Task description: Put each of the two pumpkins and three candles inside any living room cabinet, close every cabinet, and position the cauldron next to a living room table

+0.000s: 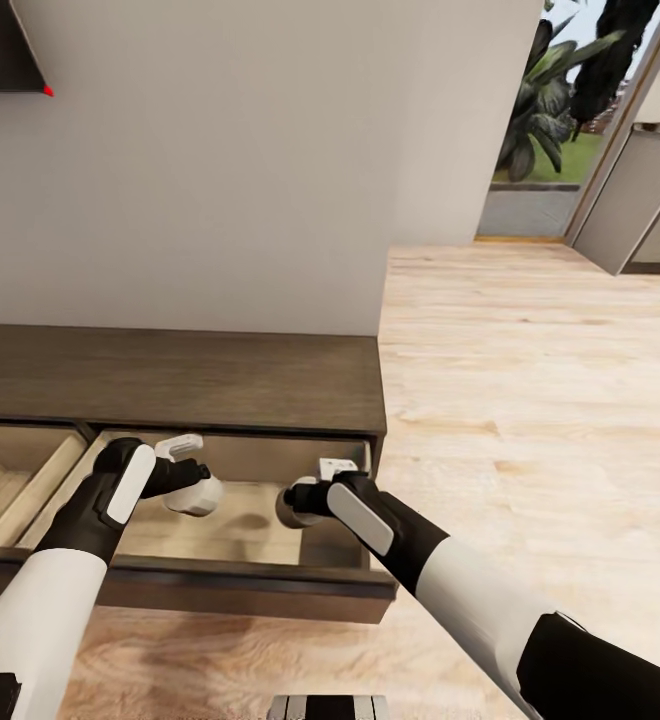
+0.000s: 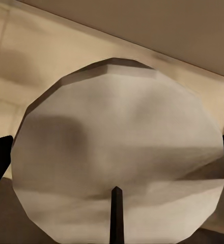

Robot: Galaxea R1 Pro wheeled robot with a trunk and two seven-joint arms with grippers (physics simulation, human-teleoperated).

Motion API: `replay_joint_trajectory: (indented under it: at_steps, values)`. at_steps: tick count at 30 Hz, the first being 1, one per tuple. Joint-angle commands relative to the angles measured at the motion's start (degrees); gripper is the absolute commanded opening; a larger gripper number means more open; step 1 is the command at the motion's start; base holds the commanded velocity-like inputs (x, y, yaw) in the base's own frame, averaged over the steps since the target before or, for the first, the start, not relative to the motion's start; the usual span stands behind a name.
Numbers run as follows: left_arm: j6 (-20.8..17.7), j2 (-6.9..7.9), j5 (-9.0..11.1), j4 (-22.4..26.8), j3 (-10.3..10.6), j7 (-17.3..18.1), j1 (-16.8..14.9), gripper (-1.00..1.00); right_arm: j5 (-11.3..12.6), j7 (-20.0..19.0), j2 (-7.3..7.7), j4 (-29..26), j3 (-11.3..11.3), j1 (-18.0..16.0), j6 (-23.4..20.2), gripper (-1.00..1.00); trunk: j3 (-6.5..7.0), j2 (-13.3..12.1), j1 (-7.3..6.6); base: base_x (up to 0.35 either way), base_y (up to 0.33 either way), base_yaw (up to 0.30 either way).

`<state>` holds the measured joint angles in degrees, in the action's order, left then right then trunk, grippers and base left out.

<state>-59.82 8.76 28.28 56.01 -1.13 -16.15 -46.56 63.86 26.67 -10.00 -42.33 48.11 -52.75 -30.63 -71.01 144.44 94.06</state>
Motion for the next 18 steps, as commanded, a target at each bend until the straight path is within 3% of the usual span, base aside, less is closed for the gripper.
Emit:
replay_joint_trajectory:
  at_steps: [1, 8, 11, 18]
  values:
    - [-0.2, 0.0, 0.6, 0.1, 0.0, -0.4, 0.0, -1.0, 0.5, 0.6, 0.0, -0.1, 0.5, -0.1, 0.2, -1.0, -0.27, 0.0, 0.01, 0.0, 0.0, 0.0]
    - [-0.2, -0.05, 0.5, 0.1, 0.0, -0.4, 0.0, -1.0, 0.5, 0.3, 0.0, -0.5, 1.5, -0.1, 0.3, -1.0, -1.82, 0.1, 0.19, 0.0, 0.0, 0.0]
    - [-0.2, -0.06, 0.5, 0.1, 0.0, -0.4, 0.0, -1.0, 0.4, -1.5, 0.0, -0.7, 3.0, -0.1, 0.3, -1.0, -2.49, 0.2, 0.26, 0.0, 0.0, 0.0]
    - [-0.2, -0.06, 0.5, 0.3, -0.1, -0.4, 0.0, -1.0, 0.4, -3.4, 0.0, -1.6, 4.0, -0.1, 0.4, -1.0, -2.49, 0.2, 0.26, 0.0, 0.0, 0.0]
